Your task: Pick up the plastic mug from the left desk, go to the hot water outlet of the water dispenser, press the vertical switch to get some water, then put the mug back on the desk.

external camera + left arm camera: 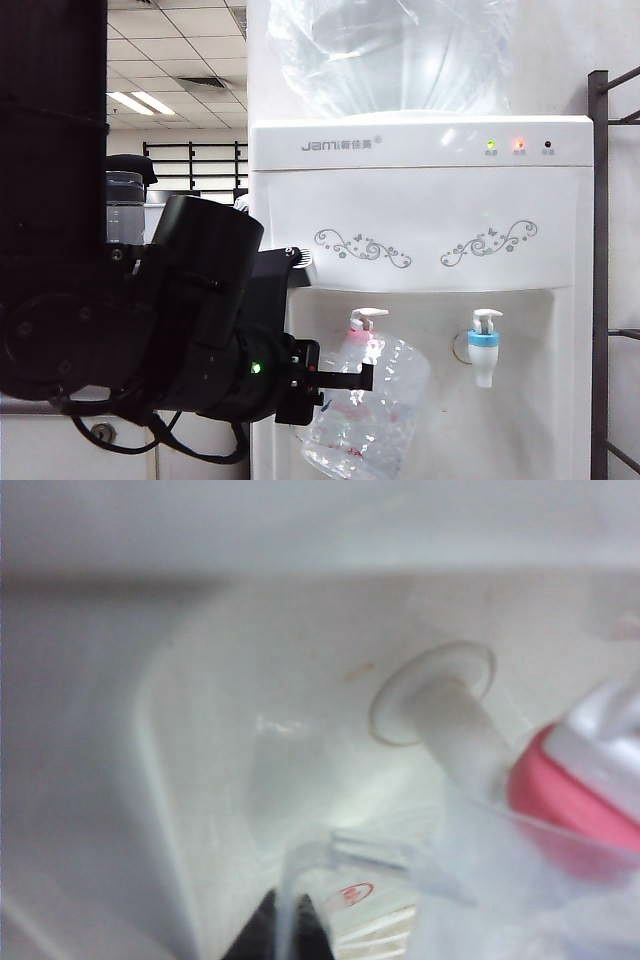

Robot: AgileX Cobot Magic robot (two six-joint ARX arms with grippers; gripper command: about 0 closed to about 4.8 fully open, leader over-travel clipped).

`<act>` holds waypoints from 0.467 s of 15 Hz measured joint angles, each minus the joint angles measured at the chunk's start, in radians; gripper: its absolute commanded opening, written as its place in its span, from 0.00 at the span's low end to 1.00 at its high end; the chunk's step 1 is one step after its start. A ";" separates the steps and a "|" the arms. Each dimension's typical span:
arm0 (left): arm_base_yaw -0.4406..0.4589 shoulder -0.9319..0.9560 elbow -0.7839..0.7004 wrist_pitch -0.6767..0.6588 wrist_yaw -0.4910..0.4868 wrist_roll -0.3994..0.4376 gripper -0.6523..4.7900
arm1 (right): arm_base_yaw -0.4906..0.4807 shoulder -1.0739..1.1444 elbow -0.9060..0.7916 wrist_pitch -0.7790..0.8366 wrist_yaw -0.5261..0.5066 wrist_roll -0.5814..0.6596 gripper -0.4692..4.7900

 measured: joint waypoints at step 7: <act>0.001 0.000 0.000 -0.003 0.015 0.000 0.11 | 0.000 0.000 0.000 0.000 0.000 0.000 0.08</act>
